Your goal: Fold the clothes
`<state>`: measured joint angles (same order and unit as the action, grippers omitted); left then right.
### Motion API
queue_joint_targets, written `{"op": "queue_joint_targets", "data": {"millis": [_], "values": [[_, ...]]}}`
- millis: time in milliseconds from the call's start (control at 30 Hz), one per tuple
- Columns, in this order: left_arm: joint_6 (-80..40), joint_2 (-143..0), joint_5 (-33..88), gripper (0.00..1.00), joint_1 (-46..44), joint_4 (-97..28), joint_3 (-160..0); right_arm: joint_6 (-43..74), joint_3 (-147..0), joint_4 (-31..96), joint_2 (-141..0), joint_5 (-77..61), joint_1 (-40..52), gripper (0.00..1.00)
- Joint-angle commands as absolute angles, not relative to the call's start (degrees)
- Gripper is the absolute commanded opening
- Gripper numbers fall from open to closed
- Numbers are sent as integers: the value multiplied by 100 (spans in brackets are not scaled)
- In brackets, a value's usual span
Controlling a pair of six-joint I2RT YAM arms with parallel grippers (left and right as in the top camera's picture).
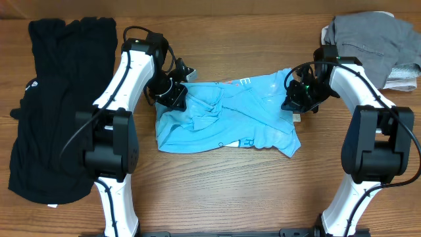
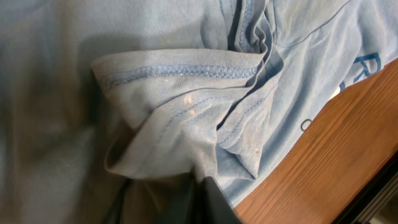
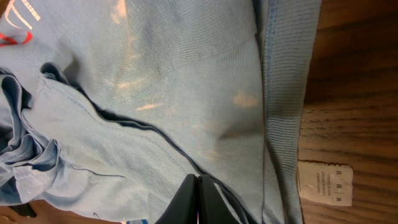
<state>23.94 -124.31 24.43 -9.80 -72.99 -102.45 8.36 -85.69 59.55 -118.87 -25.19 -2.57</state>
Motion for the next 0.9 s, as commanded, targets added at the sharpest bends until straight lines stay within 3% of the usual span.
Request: {"op": "queue_joint_targets", "data": {"millis": [0, 567, 600, 633, 700, 767, 867], "values": [[2108, -12440, 2561, 4, -1068, -7303, -10208, 849, -8545, 5940, -11679, -2512, -263, 4], [1898, -12438, 2368, 4, -2821, -8066, -10210, 849, -8545, 5937, -11679, -2512, -263, 4], [1872, -12438, 2322, 15, -2904, -8071, -10210, 849, -8545, 5937, -11679, -2512, -263, 4], [1848, -12438, 2268, 42, -2956, -8071, -10210, 849, -8545, 5937, -11679, -2512, -263, 4], [1695, -12438, 2040, 87, -3024, -8053, -10208, 849, -8545, 5937, -11679, -2512, -263, 10], [1426, -12438, 1702, 100, -3030, -8007, -10210, 851, -8545, 5937, -11679, -2512, -263, 15], [1170, -12438, 1385, 100, -2932, -7944, -10210, 849, -8545, 5916, -11679, -2512, -263, 20]]}}
